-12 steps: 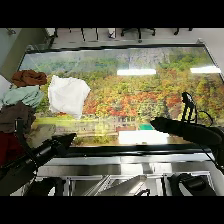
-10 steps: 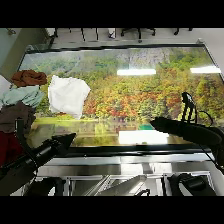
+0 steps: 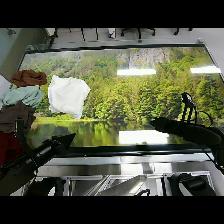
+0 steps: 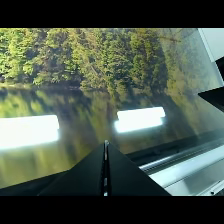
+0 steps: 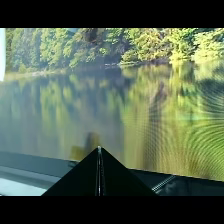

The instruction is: Fold the shirts.

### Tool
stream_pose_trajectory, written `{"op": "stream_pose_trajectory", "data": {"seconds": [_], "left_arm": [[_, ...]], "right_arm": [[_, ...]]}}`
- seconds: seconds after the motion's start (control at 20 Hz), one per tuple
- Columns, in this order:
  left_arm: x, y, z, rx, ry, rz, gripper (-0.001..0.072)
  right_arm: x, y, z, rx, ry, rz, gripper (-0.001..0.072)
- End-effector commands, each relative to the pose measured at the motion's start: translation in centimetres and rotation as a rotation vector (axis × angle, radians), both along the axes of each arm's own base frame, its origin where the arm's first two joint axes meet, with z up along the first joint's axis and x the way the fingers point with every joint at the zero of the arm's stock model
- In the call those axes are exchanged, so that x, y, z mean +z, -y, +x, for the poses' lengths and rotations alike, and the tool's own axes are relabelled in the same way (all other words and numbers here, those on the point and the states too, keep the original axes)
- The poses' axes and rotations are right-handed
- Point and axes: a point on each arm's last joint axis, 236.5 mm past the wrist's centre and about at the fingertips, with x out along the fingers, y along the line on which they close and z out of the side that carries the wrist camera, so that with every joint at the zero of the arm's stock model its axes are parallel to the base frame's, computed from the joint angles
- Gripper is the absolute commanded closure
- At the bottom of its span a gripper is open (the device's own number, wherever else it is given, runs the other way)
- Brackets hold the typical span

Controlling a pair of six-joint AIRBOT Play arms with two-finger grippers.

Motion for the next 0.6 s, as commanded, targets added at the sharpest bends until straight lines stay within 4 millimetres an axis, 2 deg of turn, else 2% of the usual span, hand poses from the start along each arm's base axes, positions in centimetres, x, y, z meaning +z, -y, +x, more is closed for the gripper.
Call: {"op": "stream_pose_trajectory", "data": {"seconds": [0.0, 0.25, 0.3, 0.35, 0.4, 0.45, 0.5, 0.55], "left_arm": [[0.7, -0.2, 0.6, 0.022, 0.03, -0.017, 0.0693], [2.9, -1.2, 2.6, 0.107, 0.115, -0.069, 0.0693], [3.1, -2.5, 3.9, 0.173, 0.13, -0.062, 0.0693], [2.1, -4.4, 5.4, 0.242, 0.117, 0.01, 0.0692], [0.6, -6.4, 6.5, 0.291, 0.077, 0.103, 0.0612], [-1.2, -8.6, 7.7, 0.346, 0.002, 0.173, 0.0229], [-2.8, -10.5, 8.7, 0.401, -0.08, 0.2, 0.0012], [-4.6, -12.9, 9.7, 0.47, -0.171, 0.212, 0.0011]], "right_arm": [[0.1, 0.0, 0.2, -0.004, 0.007, 0.001, 0.0691], [0.3, 0.1, 0.8, -0.019, 0.027, 0.005, 0.069], [0.5, 0.2, 1.2, -0.029, 0.042, 0.008, 0.069], [0.8, 0.3, 1.8, -0.043, 0.065, 0.012, 0.069], [1.1, 0.4, 2.5, -0.06, 0.092, 0.017, 0.0686], [1.4, 0.6, 3.0, -0.073, 0.109, 0.019, 0.057], [1.4, 0.8, 3.5, -0.087, 0.118, 0.02, 0.0287], [1.4, 1.1, 4.1, -0.105, 0.128, 0.021, 0.0166]]}}
